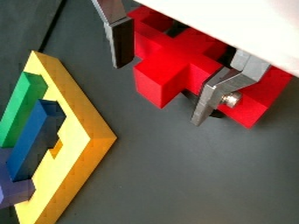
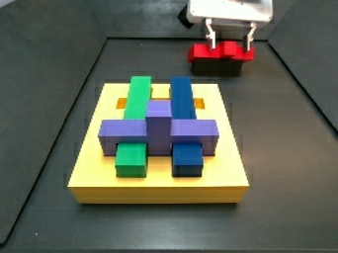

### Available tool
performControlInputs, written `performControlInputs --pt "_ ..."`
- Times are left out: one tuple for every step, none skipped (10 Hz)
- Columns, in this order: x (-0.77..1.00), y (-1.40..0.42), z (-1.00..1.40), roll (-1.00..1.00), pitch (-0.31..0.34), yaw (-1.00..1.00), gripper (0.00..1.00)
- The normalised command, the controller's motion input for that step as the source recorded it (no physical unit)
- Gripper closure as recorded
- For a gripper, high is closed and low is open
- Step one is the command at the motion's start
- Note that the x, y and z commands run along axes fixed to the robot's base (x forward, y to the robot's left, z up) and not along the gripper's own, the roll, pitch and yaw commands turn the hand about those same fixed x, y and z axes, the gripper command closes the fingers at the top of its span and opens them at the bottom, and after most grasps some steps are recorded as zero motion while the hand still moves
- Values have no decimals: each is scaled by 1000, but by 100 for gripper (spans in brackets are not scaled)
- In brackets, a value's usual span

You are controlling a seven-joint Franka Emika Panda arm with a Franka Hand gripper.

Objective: Pick up the red object. Move up. Place the red object on the fixture. Regrasp the red object. Move to above the board. Insert the red object.
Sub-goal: Regrasp the red object.

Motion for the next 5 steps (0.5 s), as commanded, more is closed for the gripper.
performControlInputs --pt "34 -109 391 537 0 0 0" --pt "43 -140 357 540 0 0 0" --pt "43 -169 343 571 0 0 0" --pt "0 -311 340 806 -6 9 0" --pt "6 -340 280 937 0 9 0"
